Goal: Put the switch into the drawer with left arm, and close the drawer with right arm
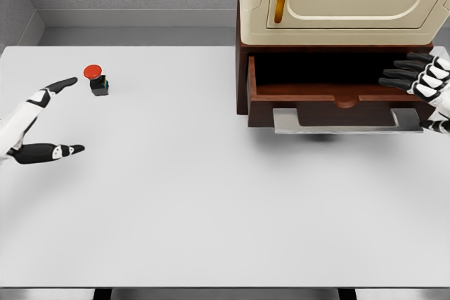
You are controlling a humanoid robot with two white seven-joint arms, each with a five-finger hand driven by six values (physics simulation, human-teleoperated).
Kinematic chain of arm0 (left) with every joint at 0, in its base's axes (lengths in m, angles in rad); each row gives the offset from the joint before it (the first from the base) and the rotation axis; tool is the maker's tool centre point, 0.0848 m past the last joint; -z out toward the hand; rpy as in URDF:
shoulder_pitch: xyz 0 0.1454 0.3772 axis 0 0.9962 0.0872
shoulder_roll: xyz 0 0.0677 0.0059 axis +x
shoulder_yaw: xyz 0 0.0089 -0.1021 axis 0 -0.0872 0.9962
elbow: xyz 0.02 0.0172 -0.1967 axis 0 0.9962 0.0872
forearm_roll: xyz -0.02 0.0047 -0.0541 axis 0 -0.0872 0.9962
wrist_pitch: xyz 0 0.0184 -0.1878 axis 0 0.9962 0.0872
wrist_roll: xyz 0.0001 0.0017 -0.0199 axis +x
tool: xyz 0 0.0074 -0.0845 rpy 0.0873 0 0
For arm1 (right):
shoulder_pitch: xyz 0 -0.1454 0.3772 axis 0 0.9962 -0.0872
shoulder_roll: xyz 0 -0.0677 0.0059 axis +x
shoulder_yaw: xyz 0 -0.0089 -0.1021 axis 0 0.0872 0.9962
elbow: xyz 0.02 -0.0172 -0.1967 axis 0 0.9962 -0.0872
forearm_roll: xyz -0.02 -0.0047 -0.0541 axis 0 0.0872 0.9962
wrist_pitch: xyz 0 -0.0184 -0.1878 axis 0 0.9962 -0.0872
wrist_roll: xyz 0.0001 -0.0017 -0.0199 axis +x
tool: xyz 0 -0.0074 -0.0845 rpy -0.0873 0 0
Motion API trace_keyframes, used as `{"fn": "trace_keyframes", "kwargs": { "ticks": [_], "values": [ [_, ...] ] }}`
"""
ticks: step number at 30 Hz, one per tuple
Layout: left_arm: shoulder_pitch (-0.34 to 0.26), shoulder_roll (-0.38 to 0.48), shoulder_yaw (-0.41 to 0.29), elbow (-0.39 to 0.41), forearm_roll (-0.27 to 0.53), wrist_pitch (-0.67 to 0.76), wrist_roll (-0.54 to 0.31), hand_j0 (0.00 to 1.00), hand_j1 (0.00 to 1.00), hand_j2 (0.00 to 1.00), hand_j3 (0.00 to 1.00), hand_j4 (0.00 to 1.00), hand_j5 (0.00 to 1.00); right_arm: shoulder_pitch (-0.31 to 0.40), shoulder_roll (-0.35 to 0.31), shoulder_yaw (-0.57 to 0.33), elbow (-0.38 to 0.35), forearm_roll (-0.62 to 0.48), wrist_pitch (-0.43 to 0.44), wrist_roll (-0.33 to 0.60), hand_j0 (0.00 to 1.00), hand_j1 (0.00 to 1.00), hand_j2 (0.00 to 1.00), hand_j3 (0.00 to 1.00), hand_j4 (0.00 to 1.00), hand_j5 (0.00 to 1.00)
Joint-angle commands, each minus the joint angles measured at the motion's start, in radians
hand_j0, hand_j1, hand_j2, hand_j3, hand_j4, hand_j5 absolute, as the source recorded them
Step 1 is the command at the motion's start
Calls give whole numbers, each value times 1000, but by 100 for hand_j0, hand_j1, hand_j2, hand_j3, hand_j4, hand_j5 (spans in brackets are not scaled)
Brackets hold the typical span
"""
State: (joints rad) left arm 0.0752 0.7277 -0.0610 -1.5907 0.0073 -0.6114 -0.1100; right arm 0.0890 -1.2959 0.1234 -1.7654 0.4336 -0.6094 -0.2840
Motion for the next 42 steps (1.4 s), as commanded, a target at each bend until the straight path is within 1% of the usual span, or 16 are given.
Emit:
{"fn": "trace_keyframes", "kwargs": {
  "ticks": [1,5,7,10,11,12,14,16,19,23,26,30,36,37,39,42],
  "values": [
    [0,2,-19,-11,42,1,0,100,100,100,100,100,100,-2,-2,9,0,10,-1,-1,100,100,100,100,100,100],
    [-8,-5,-23,-9,80,1,-2,100,100,100,100,100,100,-25,-3,6,0,8,-1,0,100,100,100,100,100,100],
    [-20,-11,-37,-14,132,1,-2,100,100,100,100,100,100,-28,-3,5,0,7,-1,0,100,100,100,100,100,100],
    [-93,-59,-51,-14,177,1,-39,100,100,100,100,100,100,-31,-3,2,0,4,-1,-3,100,100,100,100,100,100],
    [-123,-82,-51,-14,195,36,-72,100,100,100,100,100,100,-41,-3,2,0,4,-1,-3,100,100,100,100,100,100],
    [-166,-109,-51,-12,197,139,-97,100,100,100,100,100,100,-43,-2,1,0,4,-1,-3,100,100,100,100,100,100],
    [-230,-151,-57,0,195,288,-100,100,100,100,100,100,100,-43,0,2,0,4,-1,-1,100,100,100,100,100,100],
    [-262,-215,-62,0,198,432,-100,100,100,100,100,100,100,-43,1,2,0,2,-1,-1,100,100,100,100,100,100],
    [-298,-275,-59,15,200,650,-99,100,100,100,100,100,100,-51,58,2,0,2,-1,2,100,100,100,100,100,100],
    [-344,-309,-53,86,237,710,-97,100,100,100,100,100,100,-63,58,2,0,2,-1,16,100,100,100,100,100,100],
    [-353,-310,-7,112,273,710,-97,100,100,100,100,100,100,-64,56,1,0,2,-1,16,100,100,100,100,100,100],
    [-373,-307,36,129,273,708,-97,100,100,100,100,100,100,-64,50,-1,0,2,-1,14,100,100,100,100,100,100],
    [-399,-338,39,192,241,708,-86,100,100,100,100,100,100,-63,49,-2,0,2,-1,14,100,100,100,100,100,100],
    [-402,-343,38,218,203,702,-86,100,100,100,100,100,100,-63,50,-2,0,2,-1,14,100,100,100,100,100,100],
    [-419,-395,43,255,71,702,-86,100,100,100,100,100,100,-63,47,-4,0,2,-1,14,100,100,100,100,100,100],
    [-428,-401,46,270,42,703,-85,100,100,100,100,100,100,-61,49,-2,0,2,-1,14,100,100,100,100,100,100]
  ]
}}
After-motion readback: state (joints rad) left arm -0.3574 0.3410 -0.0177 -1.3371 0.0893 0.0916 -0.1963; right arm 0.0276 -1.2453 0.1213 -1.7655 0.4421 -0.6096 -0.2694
